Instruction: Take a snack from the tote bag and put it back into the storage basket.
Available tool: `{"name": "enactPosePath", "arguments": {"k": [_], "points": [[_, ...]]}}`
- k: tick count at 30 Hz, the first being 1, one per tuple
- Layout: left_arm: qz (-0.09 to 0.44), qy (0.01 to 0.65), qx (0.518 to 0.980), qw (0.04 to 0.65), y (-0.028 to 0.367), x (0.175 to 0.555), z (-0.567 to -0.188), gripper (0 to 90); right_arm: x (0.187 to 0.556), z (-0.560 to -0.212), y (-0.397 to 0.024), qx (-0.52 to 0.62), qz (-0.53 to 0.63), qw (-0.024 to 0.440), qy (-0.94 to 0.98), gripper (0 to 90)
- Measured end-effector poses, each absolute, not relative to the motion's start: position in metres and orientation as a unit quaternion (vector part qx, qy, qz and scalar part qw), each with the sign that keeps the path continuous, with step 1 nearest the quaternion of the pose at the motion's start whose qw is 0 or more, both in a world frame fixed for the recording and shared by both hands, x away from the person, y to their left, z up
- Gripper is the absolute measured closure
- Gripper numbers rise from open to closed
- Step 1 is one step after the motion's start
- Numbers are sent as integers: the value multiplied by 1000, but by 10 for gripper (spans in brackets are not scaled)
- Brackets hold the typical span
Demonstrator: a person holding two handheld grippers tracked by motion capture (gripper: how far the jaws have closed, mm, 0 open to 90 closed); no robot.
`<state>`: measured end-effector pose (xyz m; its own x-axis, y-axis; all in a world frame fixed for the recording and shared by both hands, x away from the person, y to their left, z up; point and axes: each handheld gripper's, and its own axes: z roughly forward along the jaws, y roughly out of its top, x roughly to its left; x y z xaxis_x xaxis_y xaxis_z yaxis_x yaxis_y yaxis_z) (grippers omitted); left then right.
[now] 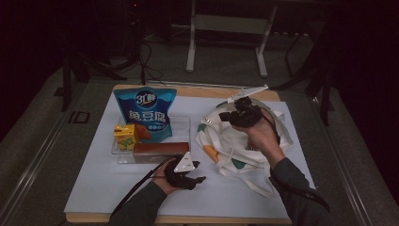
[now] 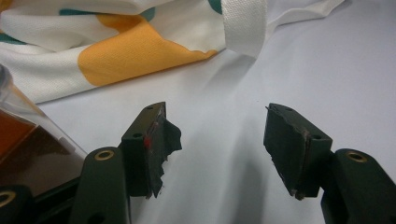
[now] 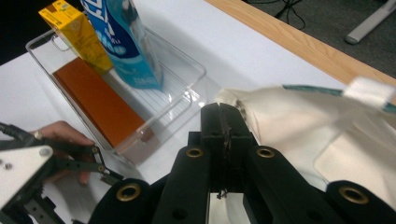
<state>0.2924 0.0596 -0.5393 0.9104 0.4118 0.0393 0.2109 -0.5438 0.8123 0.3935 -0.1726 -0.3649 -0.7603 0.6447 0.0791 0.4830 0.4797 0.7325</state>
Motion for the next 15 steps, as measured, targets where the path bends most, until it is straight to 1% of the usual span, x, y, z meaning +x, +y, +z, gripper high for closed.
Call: {"name": "enactPosePath", "arguments": {"k": [15], "points": [[115,178,871,443,59,292,-539,401,384,-386,-200,349,363,111,857,898]]}}
